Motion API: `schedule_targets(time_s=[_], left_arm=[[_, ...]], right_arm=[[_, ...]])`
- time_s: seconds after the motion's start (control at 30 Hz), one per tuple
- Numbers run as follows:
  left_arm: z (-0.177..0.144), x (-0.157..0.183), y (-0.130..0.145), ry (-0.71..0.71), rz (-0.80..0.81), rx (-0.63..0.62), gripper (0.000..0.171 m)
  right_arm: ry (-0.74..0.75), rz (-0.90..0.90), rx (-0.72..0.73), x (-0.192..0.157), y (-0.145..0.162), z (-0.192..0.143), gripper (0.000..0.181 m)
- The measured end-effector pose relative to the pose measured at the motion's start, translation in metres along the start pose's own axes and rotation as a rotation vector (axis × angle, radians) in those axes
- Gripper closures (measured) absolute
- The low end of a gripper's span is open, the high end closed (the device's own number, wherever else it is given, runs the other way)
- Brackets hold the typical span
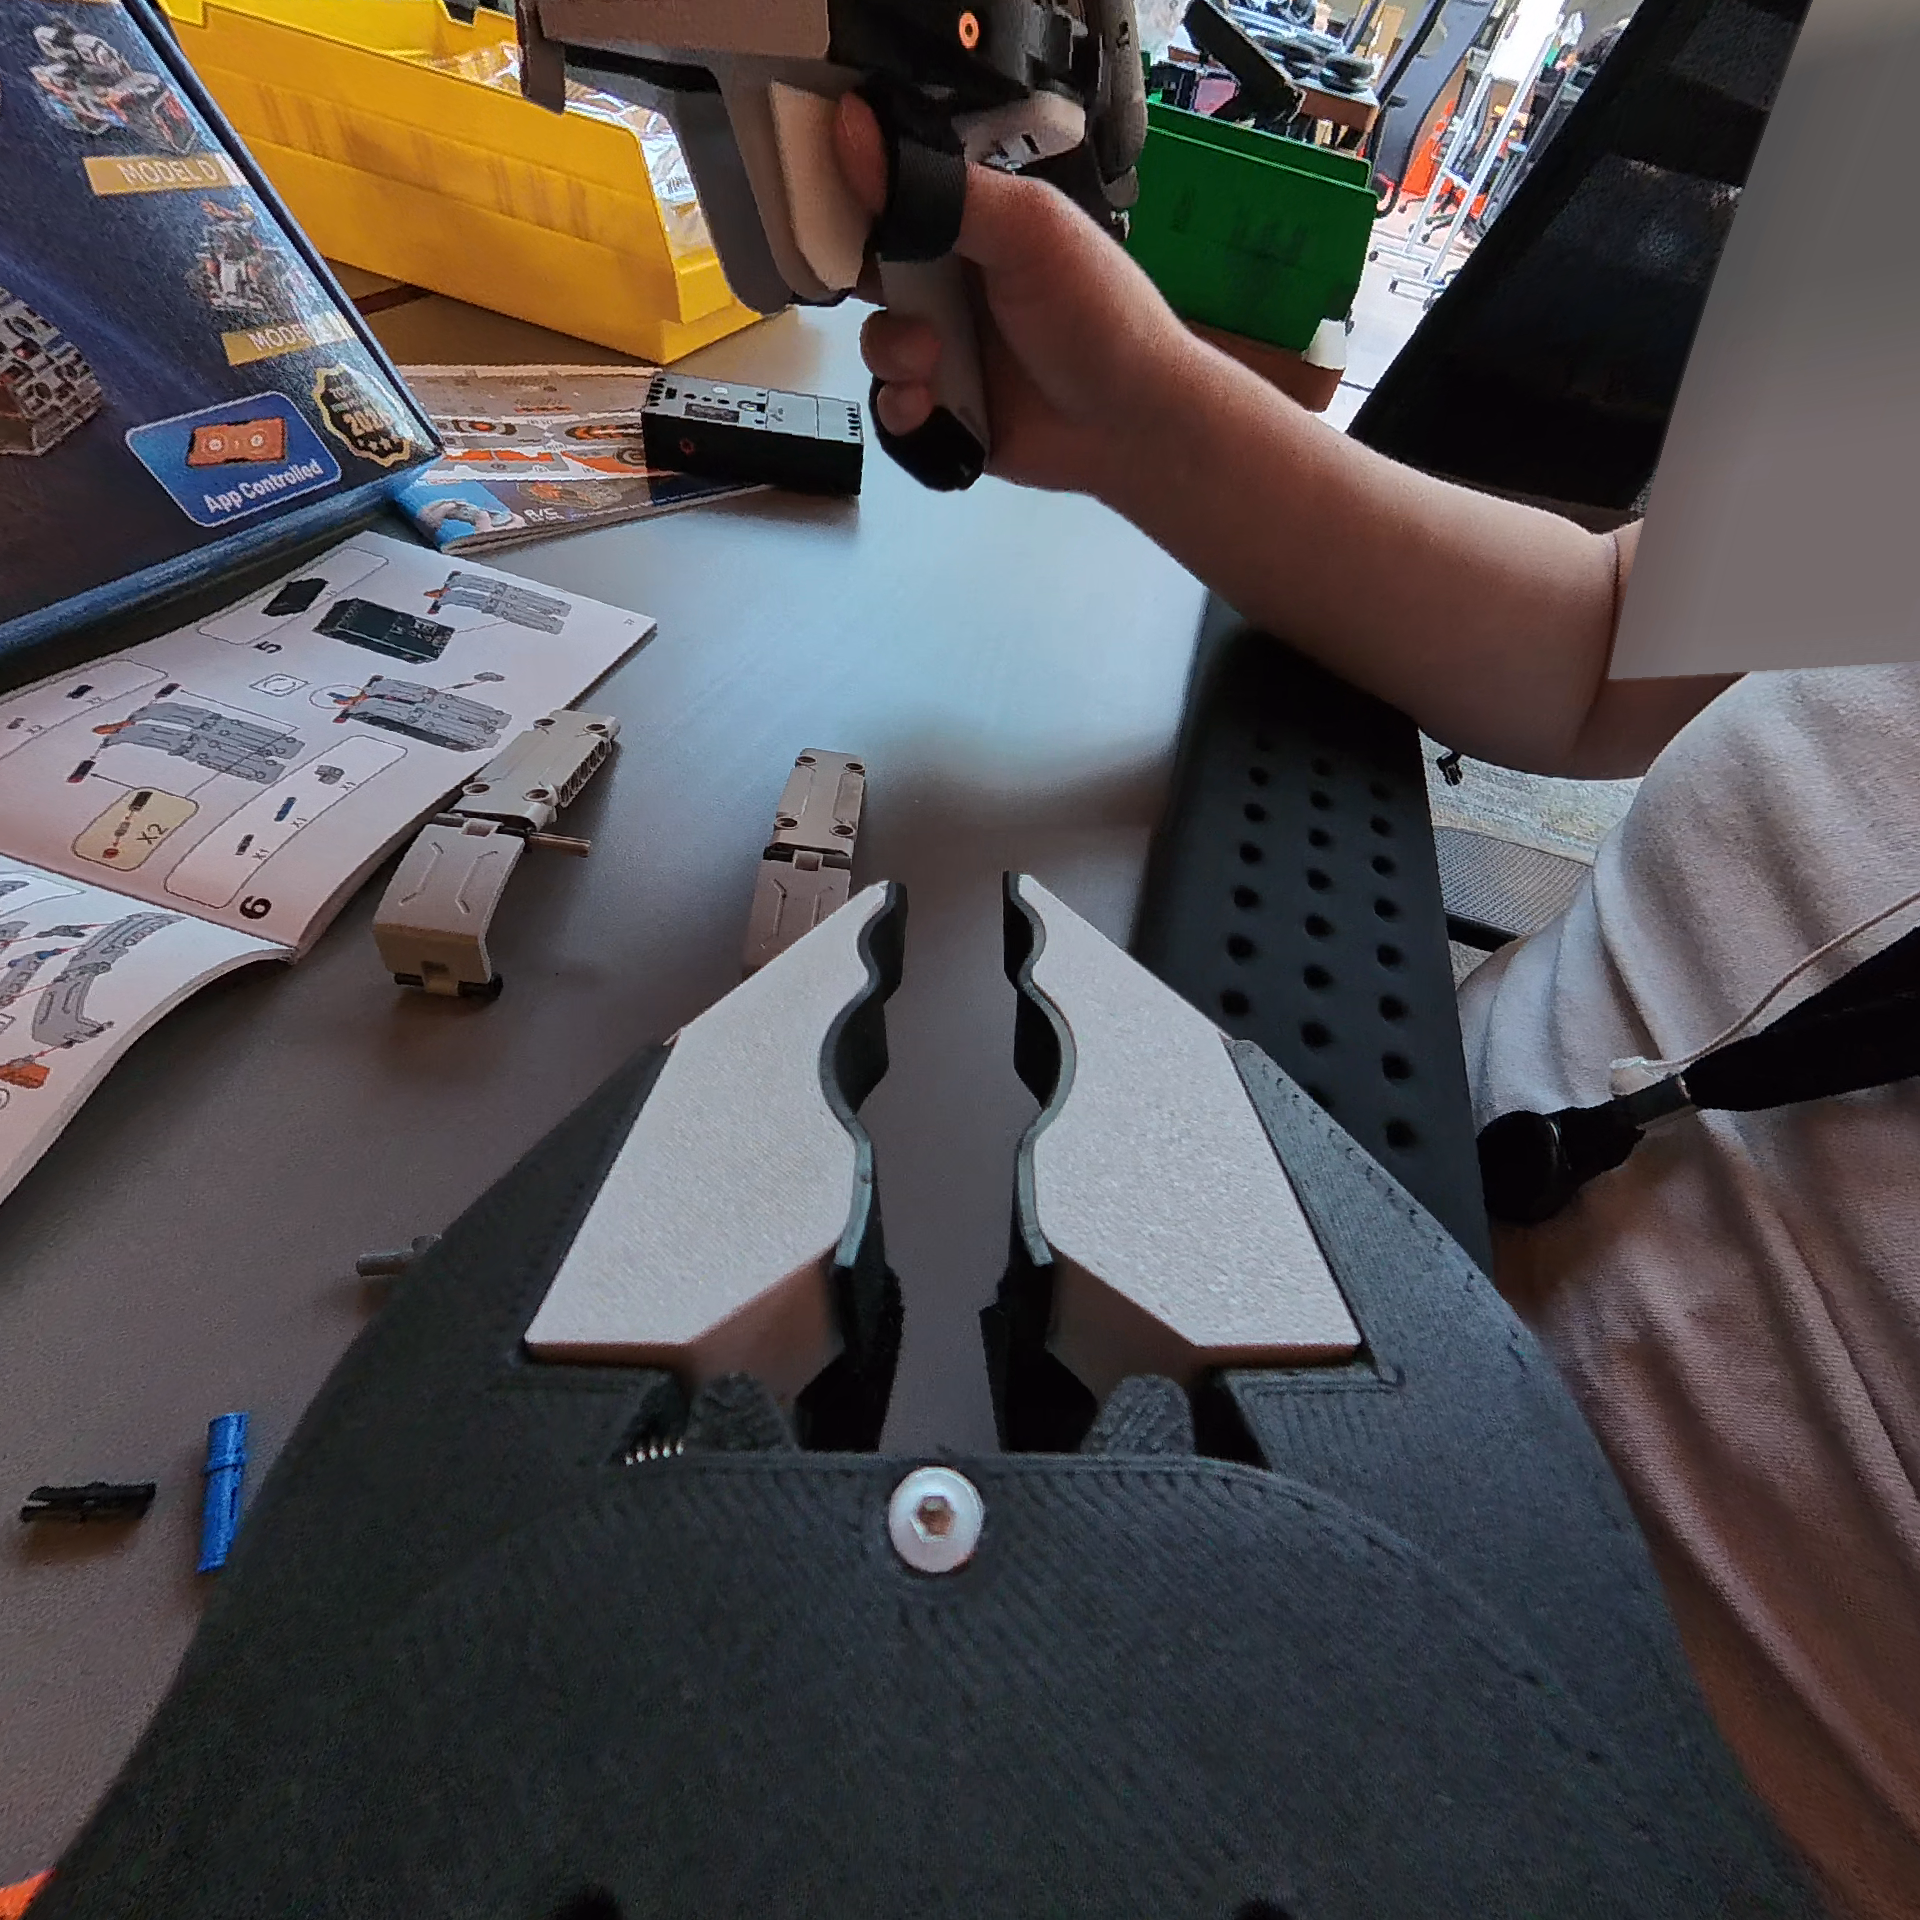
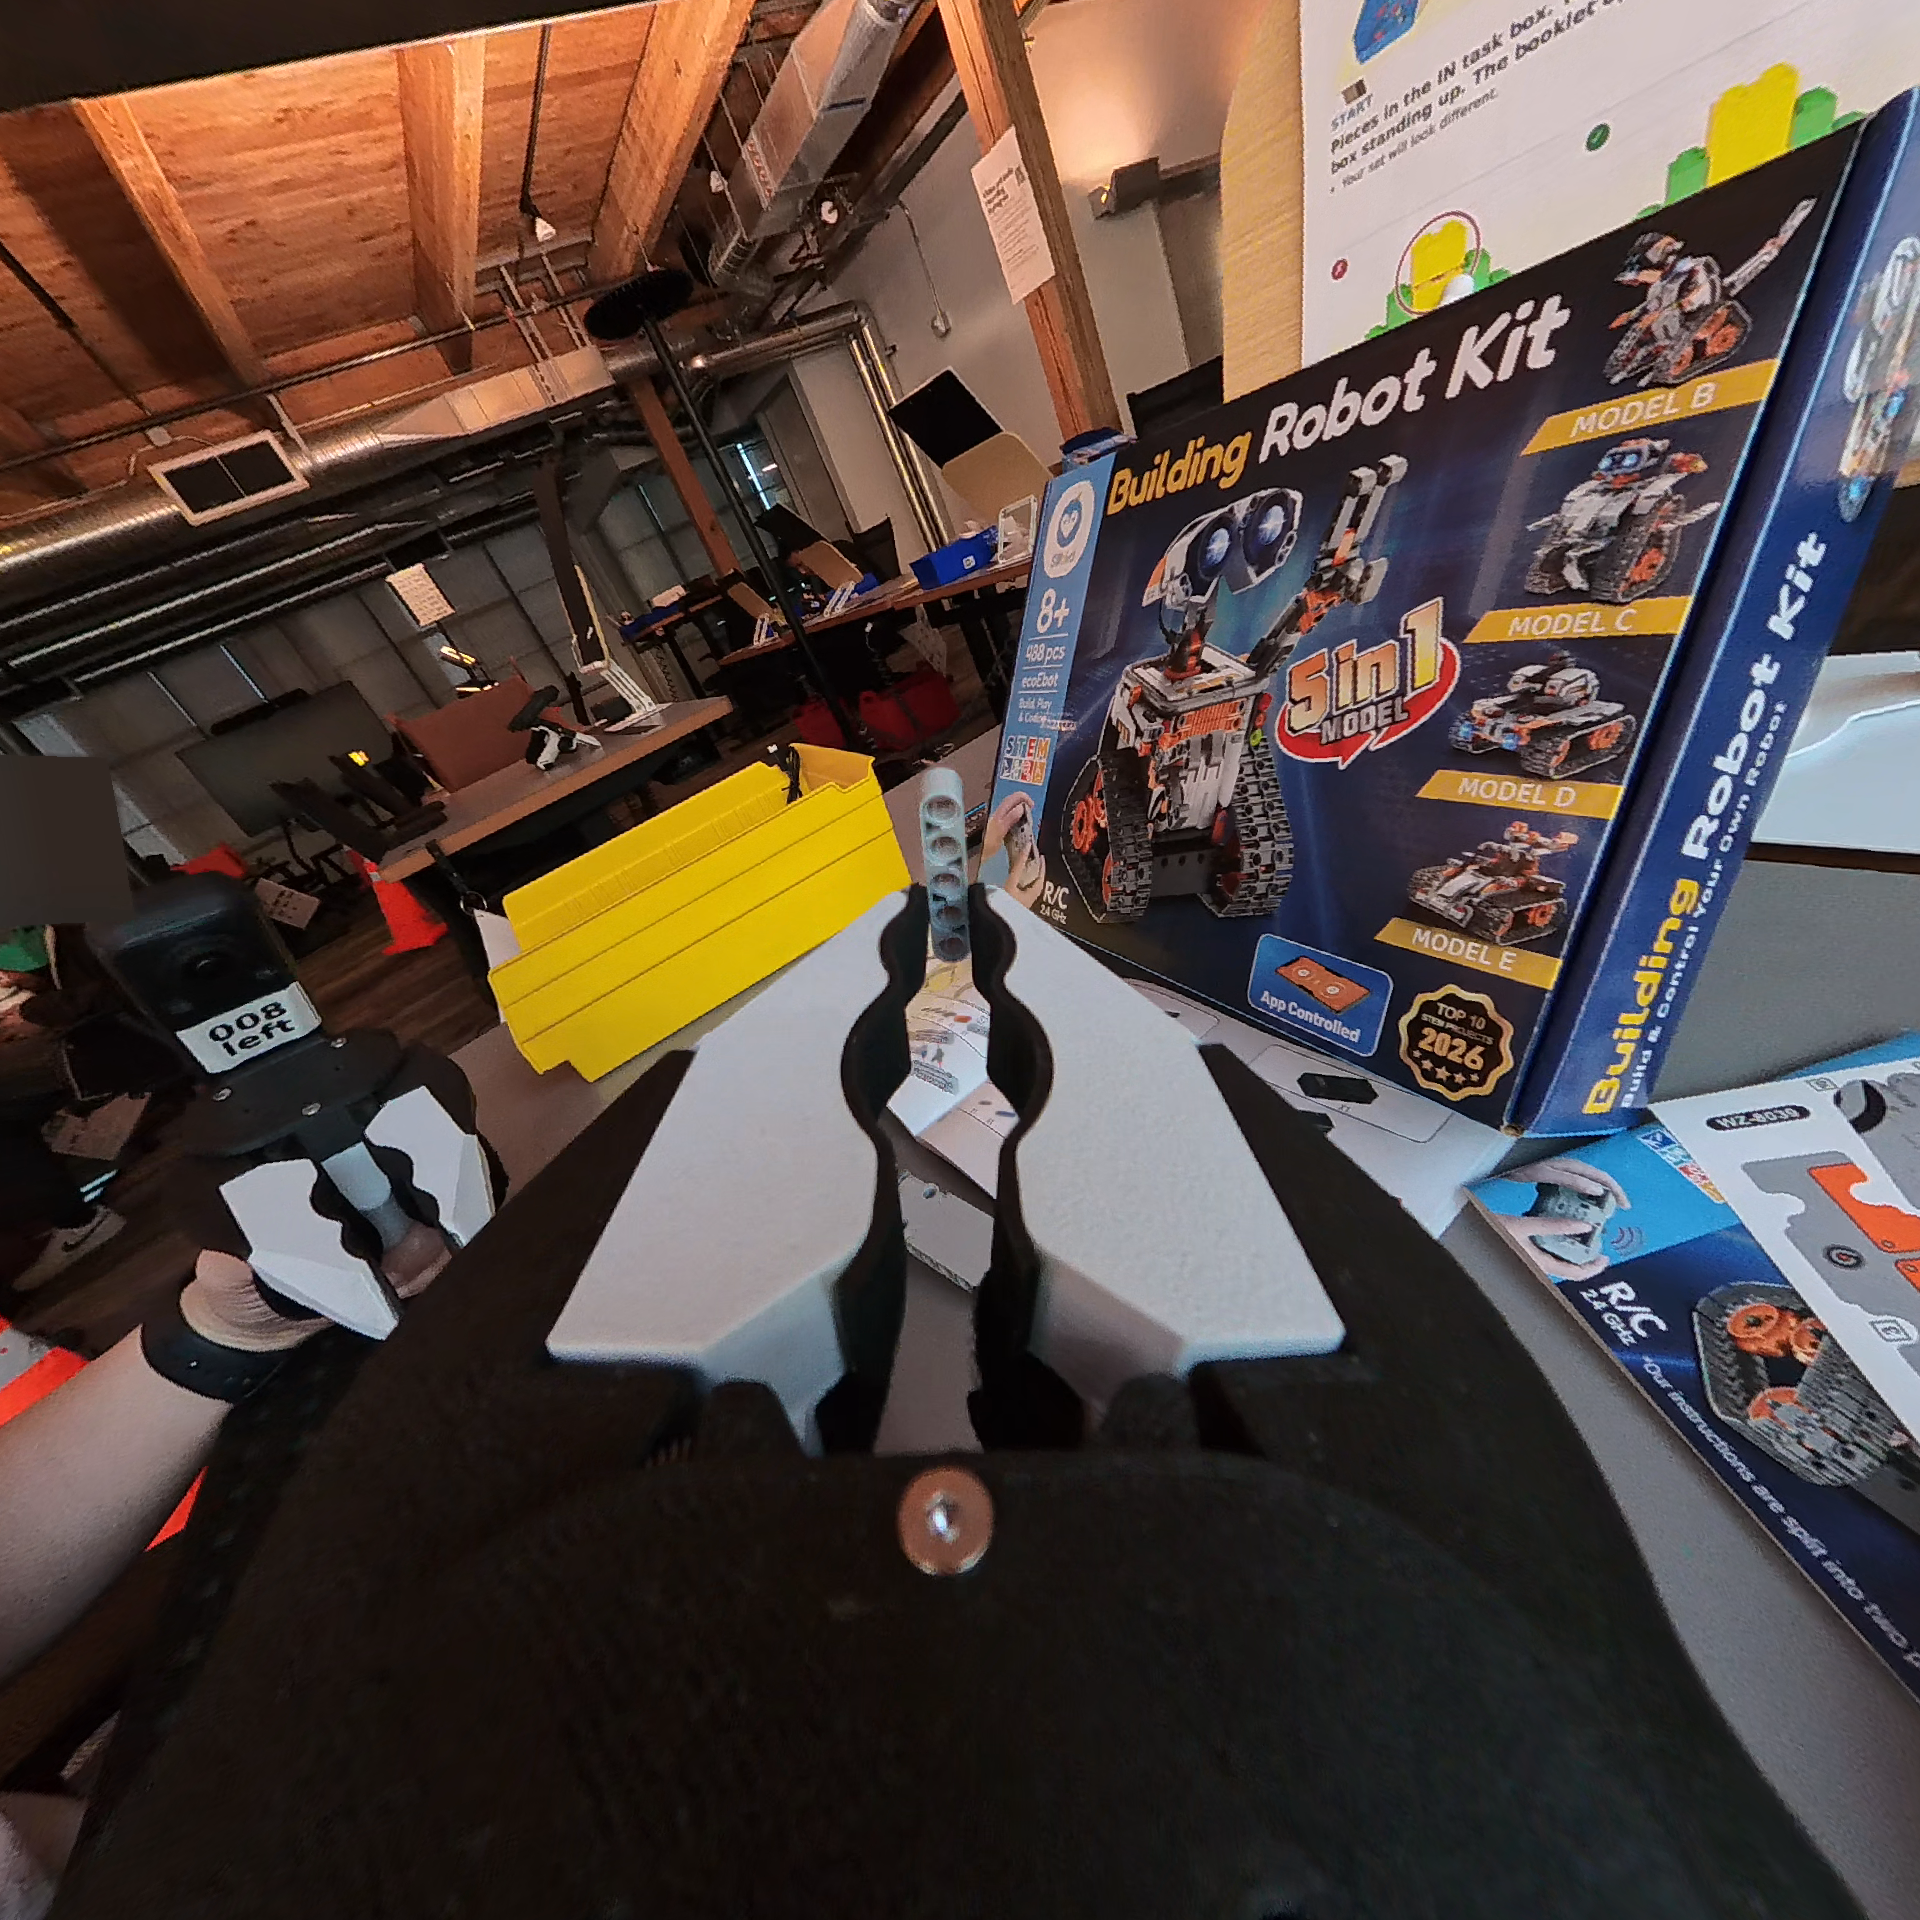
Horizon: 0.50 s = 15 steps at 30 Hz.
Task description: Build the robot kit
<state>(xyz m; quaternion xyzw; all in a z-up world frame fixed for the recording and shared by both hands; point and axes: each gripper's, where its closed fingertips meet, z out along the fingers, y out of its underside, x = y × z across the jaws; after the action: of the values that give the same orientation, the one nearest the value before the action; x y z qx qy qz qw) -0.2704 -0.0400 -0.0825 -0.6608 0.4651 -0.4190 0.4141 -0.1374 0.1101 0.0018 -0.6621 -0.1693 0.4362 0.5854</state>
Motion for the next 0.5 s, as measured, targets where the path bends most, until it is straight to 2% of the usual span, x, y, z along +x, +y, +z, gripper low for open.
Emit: schedule_targets(time_s=[0.5], left_arm=[[0.0039, -0.001, 0.007, -0.012, 0.011, -0.043, 0.156]], right_arm=[[-0.023, 0.056, -0.003, 0.0002, 0.0001, -0.0011, 0.175]])
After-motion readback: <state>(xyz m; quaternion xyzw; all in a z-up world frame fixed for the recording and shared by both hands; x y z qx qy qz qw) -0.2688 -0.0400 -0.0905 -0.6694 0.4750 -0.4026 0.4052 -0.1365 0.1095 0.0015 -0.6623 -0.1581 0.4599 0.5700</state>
